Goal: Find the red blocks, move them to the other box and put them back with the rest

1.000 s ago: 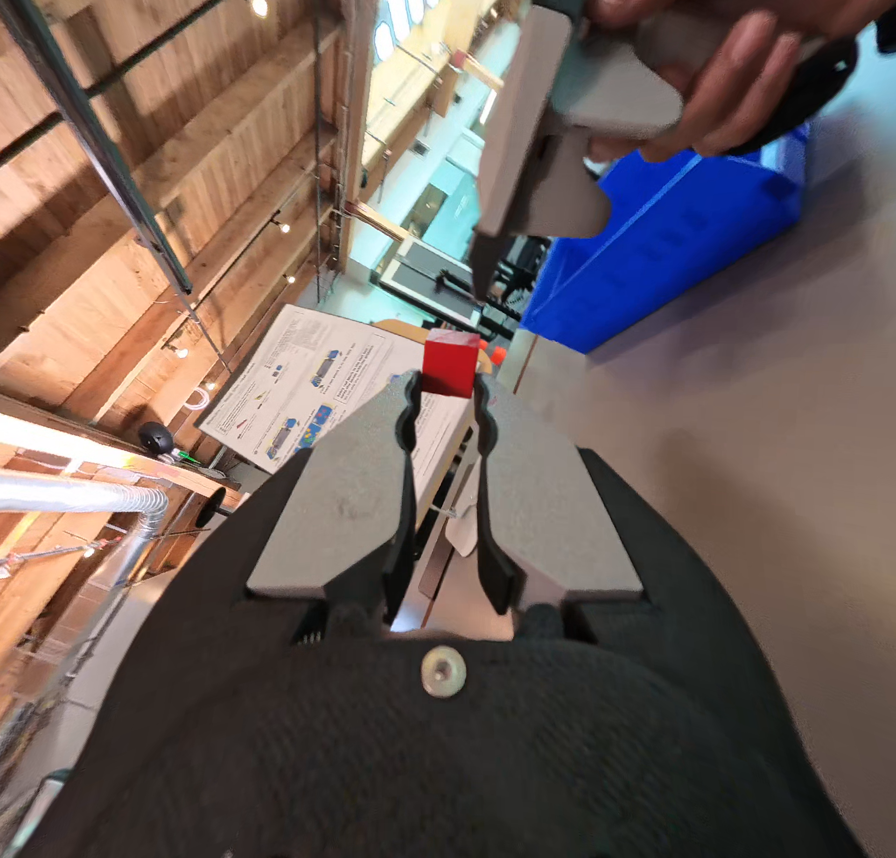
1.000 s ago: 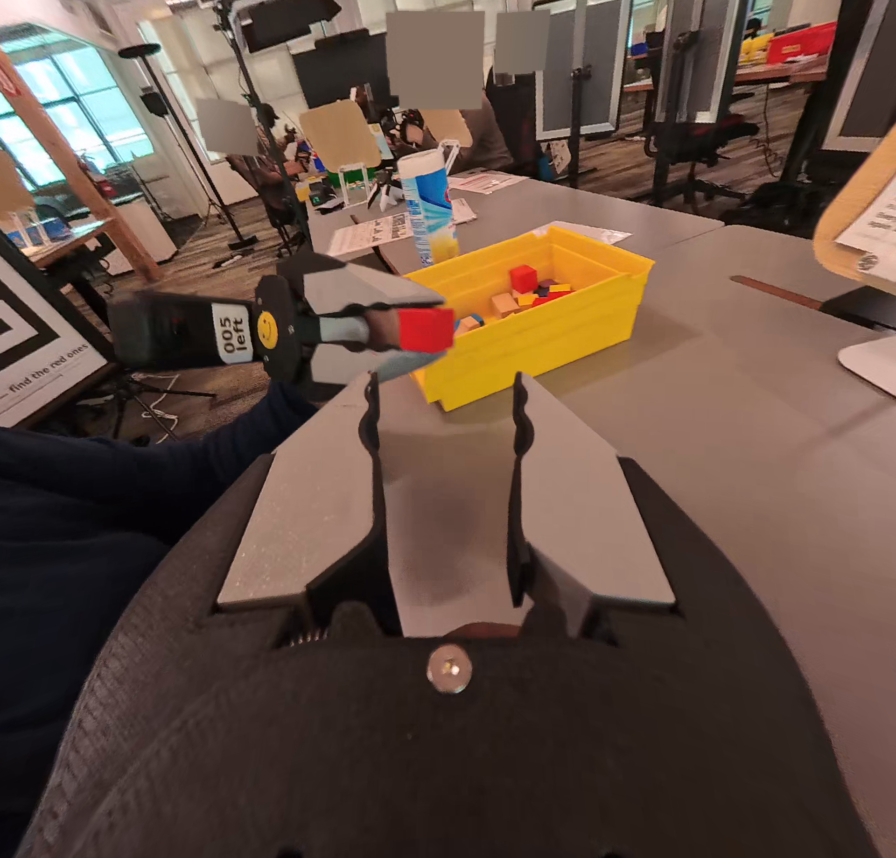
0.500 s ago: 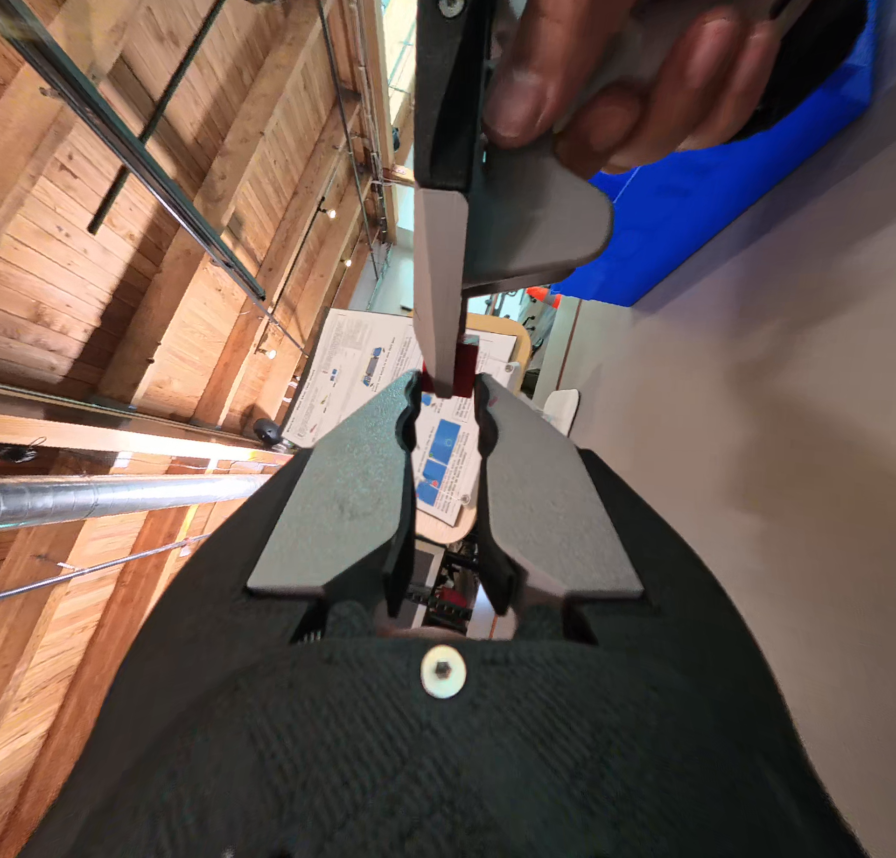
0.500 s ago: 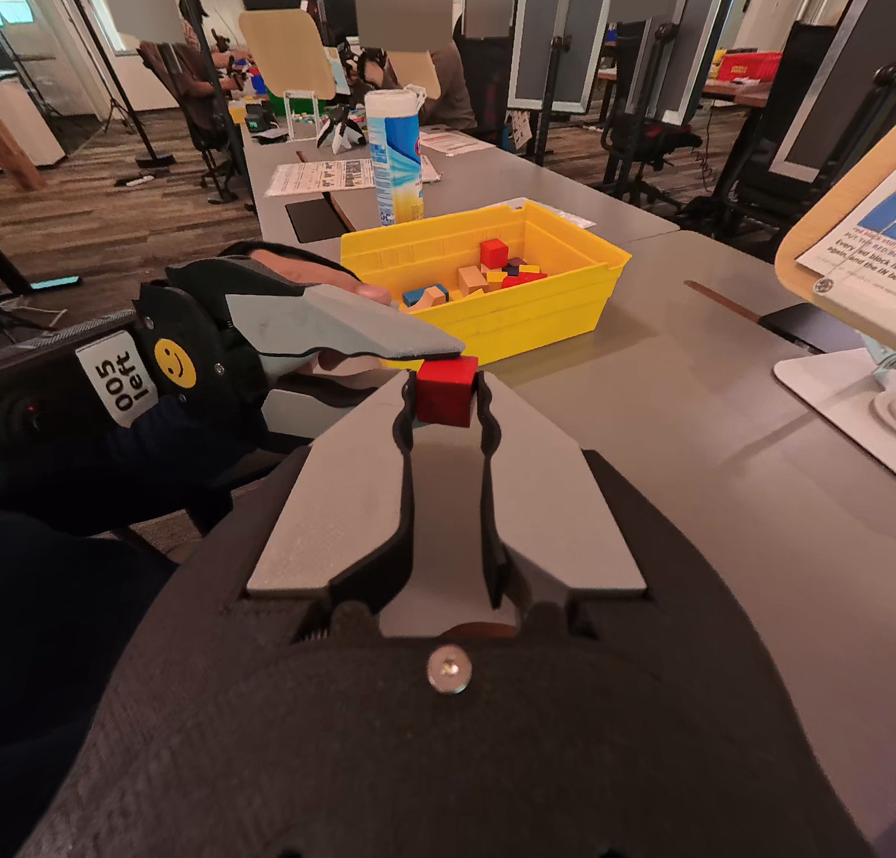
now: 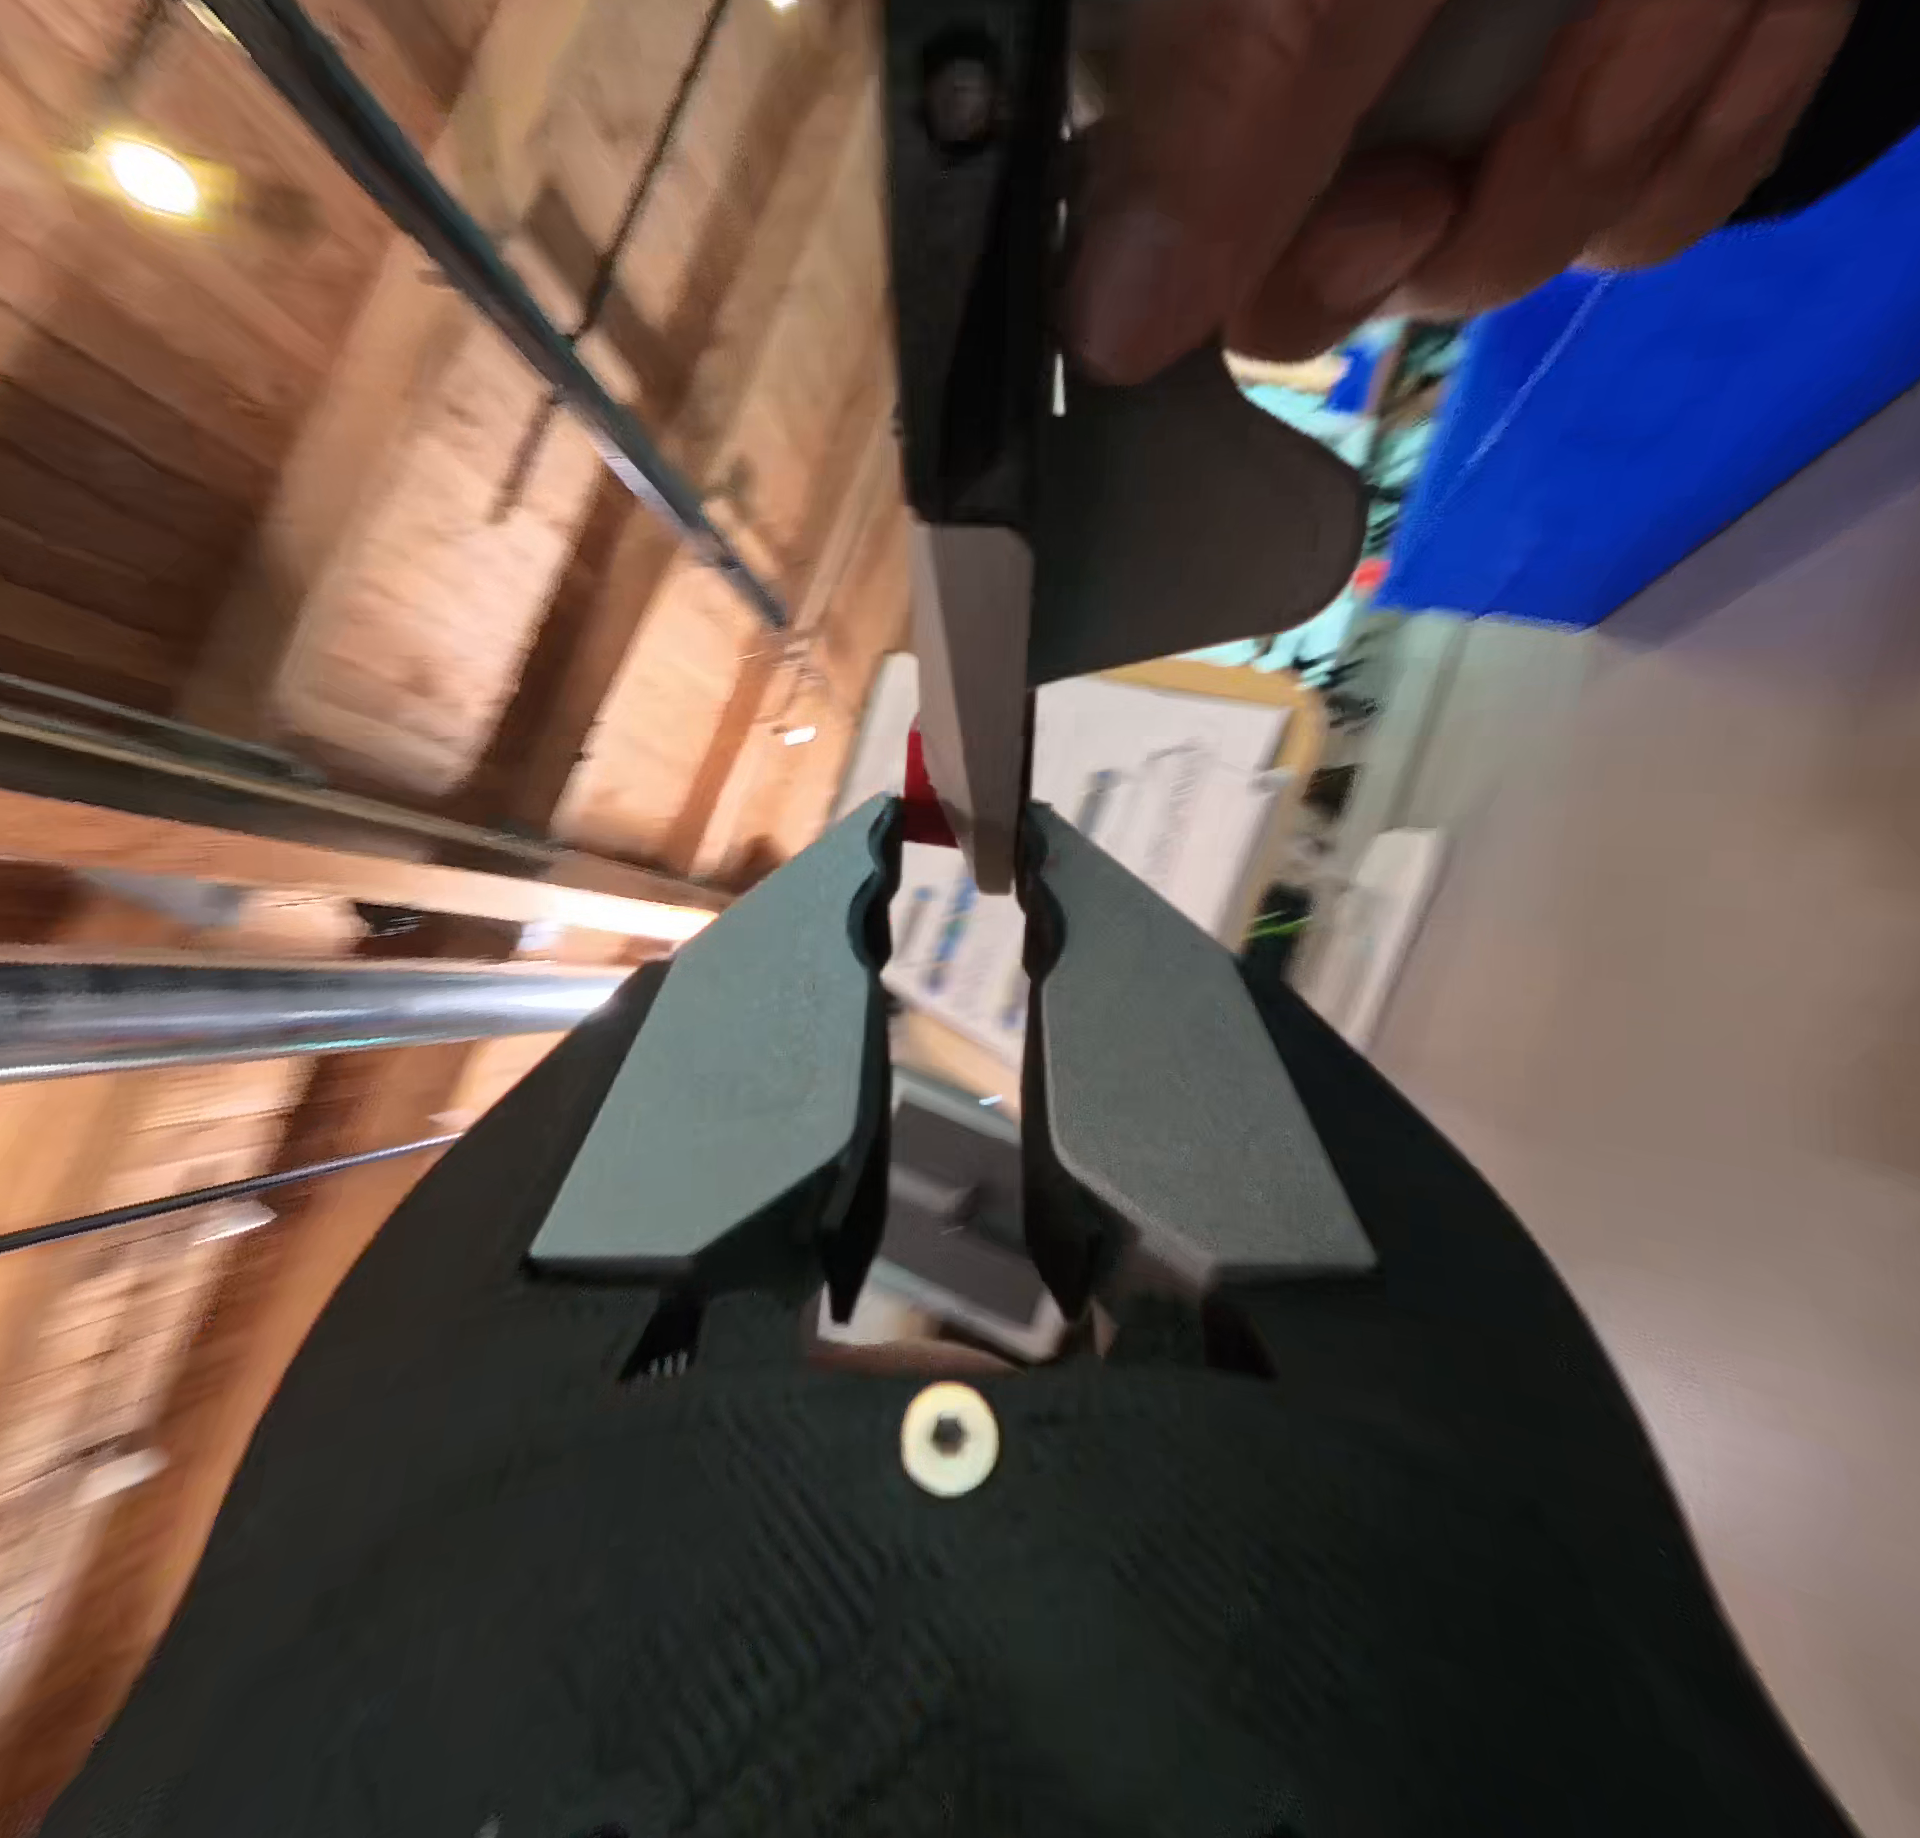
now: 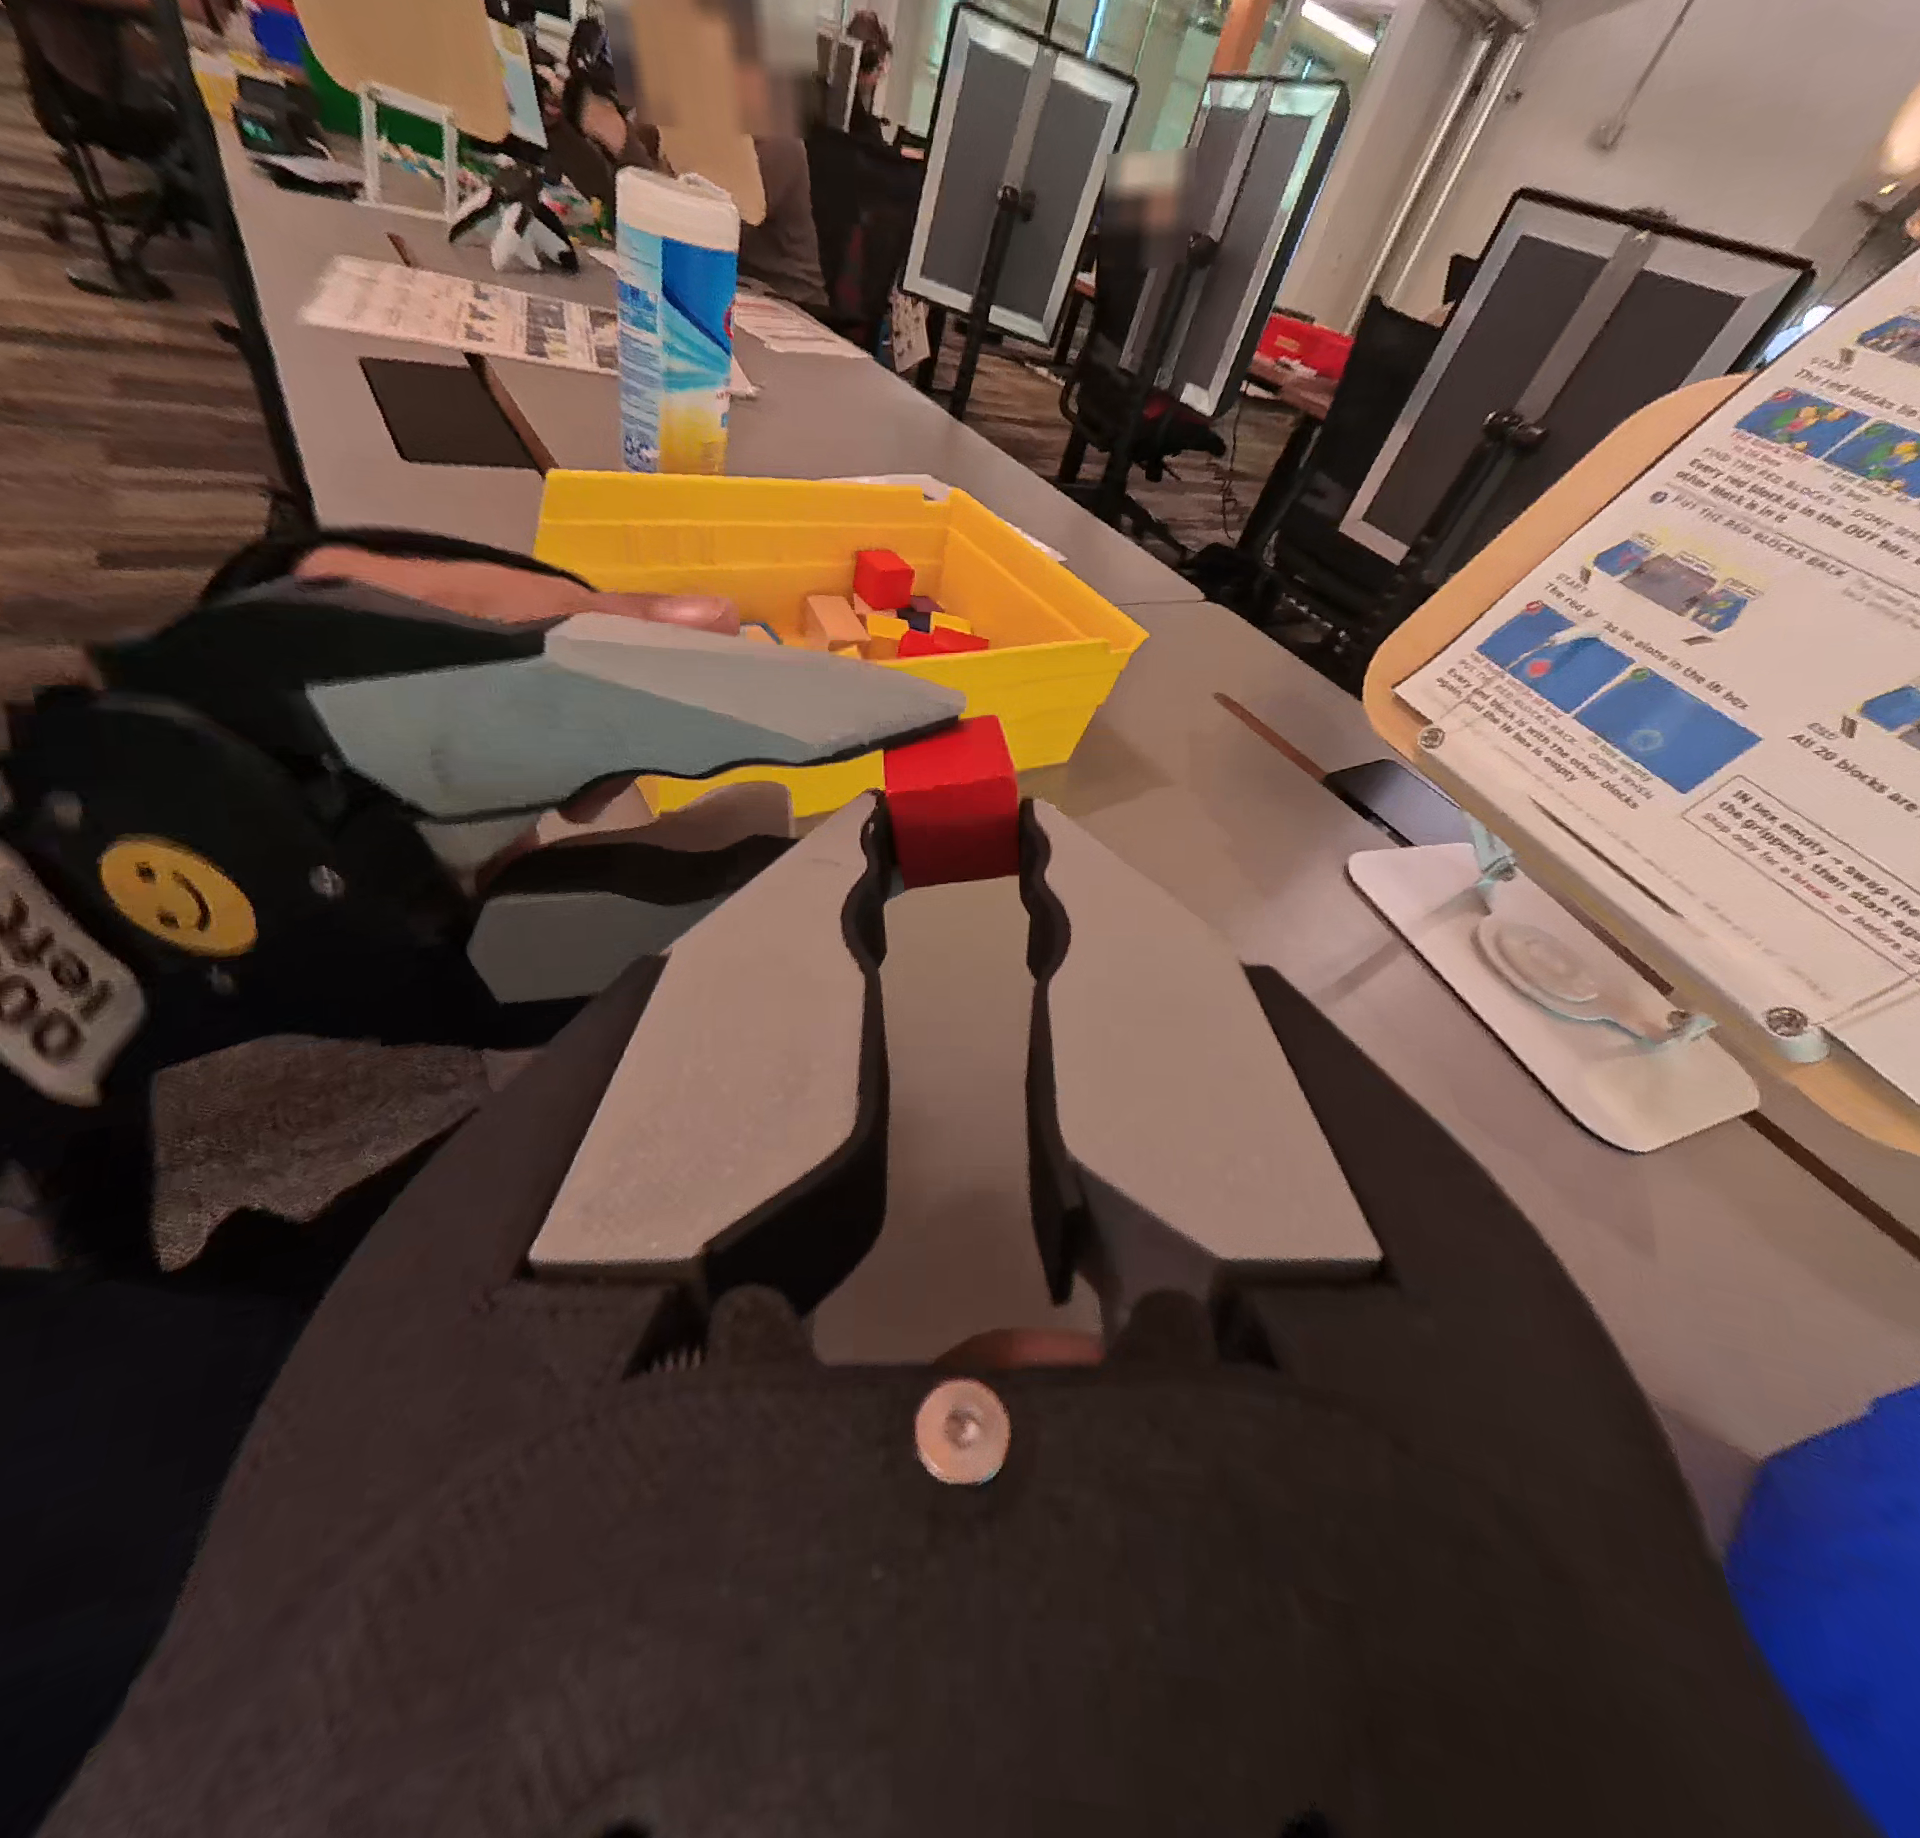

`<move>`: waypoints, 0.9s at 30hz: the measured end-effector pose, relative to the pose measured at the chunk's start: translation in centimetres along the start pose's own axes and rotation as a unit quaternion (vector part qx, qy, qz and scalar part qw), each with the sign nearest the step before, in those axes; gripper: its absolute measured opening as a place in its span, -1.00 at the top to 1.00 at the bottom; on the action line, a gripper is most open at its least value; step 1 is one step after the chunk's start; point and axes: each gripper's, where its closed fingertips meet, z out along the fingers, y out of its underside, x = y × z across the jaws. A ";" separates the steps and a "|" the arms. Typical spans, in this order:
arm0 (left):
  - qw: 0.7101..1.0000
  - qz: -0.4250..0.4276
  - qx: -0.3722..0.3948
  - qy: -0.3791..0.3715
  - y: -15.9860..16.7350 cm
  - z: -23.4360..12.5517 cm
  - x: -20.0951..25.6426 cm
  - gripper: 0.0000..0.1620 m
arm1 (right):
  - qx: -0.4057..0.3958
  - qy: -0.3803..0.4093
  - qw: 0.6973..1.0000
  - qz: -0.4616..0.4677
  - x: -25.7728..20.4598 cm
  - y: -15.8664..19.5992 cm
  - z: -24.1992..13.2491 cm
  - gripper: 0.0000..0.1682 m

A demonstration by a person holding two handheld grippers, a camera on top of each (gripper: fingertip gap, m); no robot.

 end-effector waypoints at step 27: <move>0.917 -0.391 -0.029 0.075 7.0 -1.1 -4.8 1.00 | -0.277 0.331 0.871 0.236 26.9 19.8 -22.1 0.72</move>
